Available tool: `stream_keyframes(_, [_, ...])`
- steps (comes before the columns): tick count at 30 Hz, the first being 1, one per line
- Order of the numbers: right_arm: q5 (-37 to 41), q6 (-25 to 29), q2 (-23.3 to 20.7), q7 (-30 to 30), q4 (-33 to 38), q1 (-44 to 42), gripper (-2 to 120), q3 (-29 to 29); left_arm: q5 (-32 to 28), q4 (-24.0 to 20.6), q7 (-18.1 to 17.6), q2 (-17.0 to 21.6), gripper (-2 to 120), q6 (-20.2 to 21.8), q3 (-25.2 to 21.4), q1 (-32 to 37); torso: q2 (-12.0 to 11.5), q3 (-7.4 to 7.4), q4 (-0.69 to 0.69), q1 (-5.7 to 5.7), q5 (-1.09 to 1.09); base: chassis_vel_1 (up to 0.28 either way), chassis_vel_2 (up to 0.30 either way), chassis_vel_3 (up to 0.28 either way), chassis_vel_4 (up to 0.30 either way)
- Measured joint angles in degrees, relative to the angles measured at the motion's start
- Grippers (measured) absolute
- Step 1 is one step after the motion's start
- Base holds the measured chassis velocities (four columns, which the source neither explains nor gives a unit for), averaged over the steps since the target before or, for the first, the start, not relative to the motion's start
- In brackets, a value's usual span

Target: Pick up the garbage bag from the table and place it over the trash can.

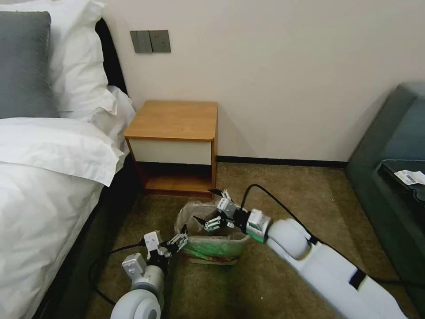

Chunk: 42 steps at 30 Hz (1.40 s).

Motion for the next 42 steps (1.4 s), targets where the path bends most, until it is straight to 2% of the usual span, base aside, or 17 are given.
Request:
stream_keyframes(11, [1.1,-1.1,1.0,-2.8,-4.7,9.3,100,-9.9,0.9,0.3,0.1,-0.2,100,-0.3,0.1,-0.3,0.0,0.00,0.00,0.00,0.00,0.000,0.000,0.000,0.000])
stream_keyframes(16, [1.0,-0.9,1.9,-2.9,-6.3,10.9,100,-12.1,1.4,0.3,0.1,-0.3,100,-0.4,0.4,-0.3,0.0,0.00,-0.01,0.00,0.00,0.000,0.000,0.000,0.000])
stream_keyframes(27, [0.9,-0.5,4.2,-2.3,-9.5,12.4,100,-13.5,3.0,0.3,1.1,-0.2,100,-1.8,0.6,0.1,0.0,0.00,-0.01,0.00,0.00,0.000,0.000,0.000,0.000])
stream_keyframes(32, [1.7,-0.4,4.7,-1.4,-9.9,12.3,100,-13.2,2.9,0.6,2.0,-0.2,100,-4.3,0.6,0.1,0.0,-0.01,0.00,0.00,0.00,0.000,0.000,0.000,0.000])
stream_keyframes(34, [3.9,-0.4,5.1,-0.1,-10.5,11.8,100,-12.9,2.3,1.4,2.6,-0.4,100,-6.9,0.6,0.1,0.0,-0.01,-0.01,0.00,0.00,0.000,0.000,0.000,0.000])
stream_keyframes(38, [4.2,-0.2,5.4,-0.2,-11.3,11.3,100,-12.7,2.1,1.8,2.7,-0.5,100,-7.9,0.6,0.0,0.0,-0.01,0.00,0.00,-0.02,0.000,0.000,0.000,0.000])
stream_keyframes(39, [4.2,-0.1,5.6,-0.2,-11.4,11.3,100,-12.7,2.1,1.9,2.7,-0.5,100,-8.1,0.6,0.0,0.0,-0.01,-0.03,0.00,0.03,0.000,0.000,0.000,0.000])
stream_keyframes(40, [4.2,0.0,5.8,-0.1,-11.6,11.3,100,-12.4,2.0,2.1,2.7,-0.5,100,-8.3,0.6,0.0,0.0,-0.01,0.01,0.00,0.02,0.000,0.000,0.000,0.000])
stream_keyframes(42, [4.2,0.1,5.9,-0.1,-11.8,11.3,100,-12.3,1.8,2.1,2.7,-0.5,100,-8.6,0.5,-0.1,0.0,-0.01,-0.01,0.00,-0.02,0.000,0.000,0.000,0.000])
